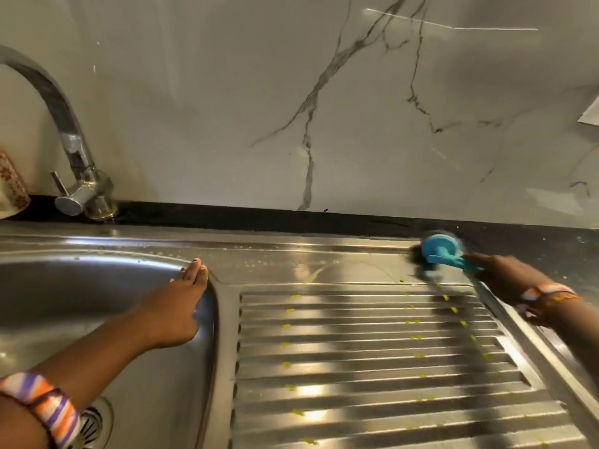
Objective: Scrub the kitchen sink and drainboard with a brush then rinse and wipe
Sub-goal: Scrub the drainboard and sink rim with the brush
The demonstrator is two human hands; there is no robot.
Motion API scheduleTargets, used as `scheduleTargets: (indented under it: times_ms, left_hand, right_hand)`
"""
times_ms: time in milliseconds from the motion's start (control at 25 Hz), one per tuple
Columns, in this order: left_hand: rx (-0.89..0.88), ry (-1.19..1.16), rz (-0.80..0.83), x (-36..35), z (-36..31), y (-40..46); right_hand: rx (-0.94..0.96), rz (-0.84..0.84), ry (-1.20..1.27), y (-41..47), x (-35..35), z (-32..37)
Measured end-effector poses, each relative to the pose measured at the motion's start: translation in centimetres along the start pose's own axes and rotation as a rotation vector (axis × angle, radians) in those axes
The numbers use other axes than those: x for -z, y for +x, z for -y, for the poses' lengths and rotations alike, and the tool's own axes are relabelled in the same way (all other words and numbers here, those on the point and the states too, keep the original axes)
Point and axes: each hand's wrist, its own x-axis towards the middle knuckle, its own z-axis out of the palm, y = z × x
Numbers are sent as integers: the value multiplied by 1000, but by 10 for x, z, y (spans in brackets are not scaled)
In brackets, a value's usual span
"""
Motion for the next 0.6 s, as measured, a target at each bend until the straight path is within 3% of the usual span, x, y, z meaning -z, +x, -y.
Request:
scheduleTargets:
  times_ms: [200, 320, 440, 600]
  left_hand:
    - [45, 110, 44, 9, -8, 7]
    - [20, 192, 43, 17, -13, 9]
    - [-4, 163, 18, 17, -7, 6]
    - [-3, -17, -40, 0, 2, 2]
  right_hand:
    - [451, -79, 23, 7, 12, 167]
    - [583, -103, 45, 12, 19, 233]
    - [503, -81, 95, 18, 16, 200]
    - [195, -56, 164, 10, -1, 71]
